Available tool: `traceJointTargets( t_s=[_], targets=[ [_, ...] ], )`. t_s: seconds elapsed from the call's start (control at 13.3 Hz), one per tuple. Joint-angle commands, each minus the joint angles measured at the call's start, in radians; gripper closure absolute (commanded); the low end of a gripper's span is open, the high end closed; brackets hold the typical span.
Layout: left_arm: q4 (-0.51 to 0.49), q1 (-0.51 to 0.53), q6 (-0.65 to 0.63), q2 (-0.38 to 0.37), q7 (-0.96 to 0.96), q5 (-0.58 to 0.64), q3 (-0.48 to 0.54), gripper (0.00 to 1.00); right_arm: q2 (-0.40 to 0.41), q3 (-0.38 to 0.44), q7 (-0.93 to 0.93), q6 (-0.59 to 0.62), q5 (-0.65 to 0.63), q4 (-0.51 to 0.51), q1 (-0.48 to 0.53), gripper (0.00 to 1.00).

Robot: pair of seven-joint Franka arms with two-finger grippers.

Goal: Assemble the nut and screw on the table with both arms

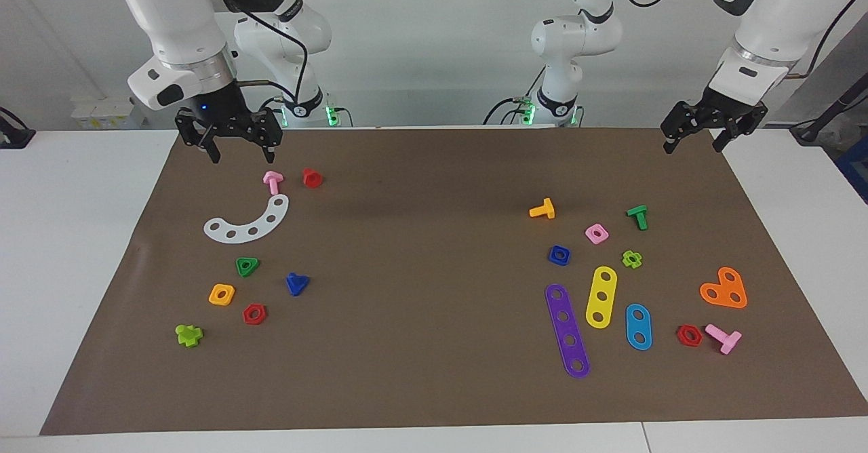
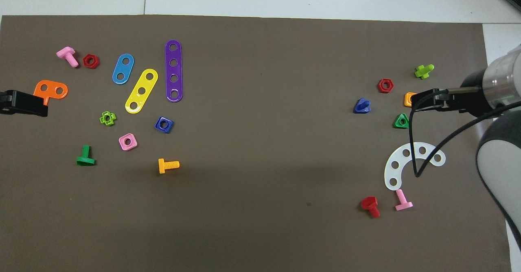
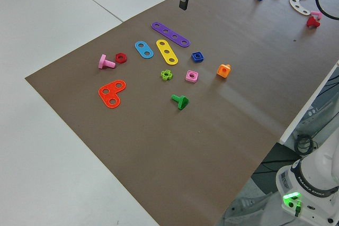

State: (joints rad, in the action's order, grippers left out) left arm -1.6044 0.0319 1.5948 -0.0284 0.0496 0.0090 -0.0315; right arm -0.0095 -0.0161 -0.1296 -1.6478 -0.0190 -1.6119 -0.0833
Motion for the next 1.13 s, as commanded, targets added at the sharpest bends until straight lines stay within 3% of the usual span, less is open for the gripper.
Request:
traceJointTargets(
  t_s=[0.0, 0.53, 0.68, 0.98, 1.05],
  targets=[
    [-0.025, 0.006, 0.010, -0.019, -0.002, 0.008, -0.005, 0.00, -0.030, -0.007, 0.047, -0.026, 0.036, -0.043, 0.017, 0.00],
    [-0.025, 0.006, 0.010, -0.019, -0.002, 0.008, -0.005, 0.00, 0.017, -0.007, 0.065, -0.177, 0.033, -0.111, 0.007, 0.01],
    [-0.025, 0.006, 0.010, -0.019, -0.002, 0.008, -0.005, 0.00, 0.029, -0.007, 0.062, -0.298, 0.028, -0.173, 0.008, 0.01],
    [-0.025, 0.006, 0.010, -0.019, -0.002, 0.008, -0.005, 0.00, 0.103, -0.007, 0.061, -0.412, 0.019, -0.227, 0.013, 0.01],
    [-0.025, 0.006, 0.010, -0.019, -0.002, 0.008, -0.005, 0.00, 0.133, -0.005, 0.059, -0.432, 0.019, -0.227, 0.008, 0.06]
  ],
)
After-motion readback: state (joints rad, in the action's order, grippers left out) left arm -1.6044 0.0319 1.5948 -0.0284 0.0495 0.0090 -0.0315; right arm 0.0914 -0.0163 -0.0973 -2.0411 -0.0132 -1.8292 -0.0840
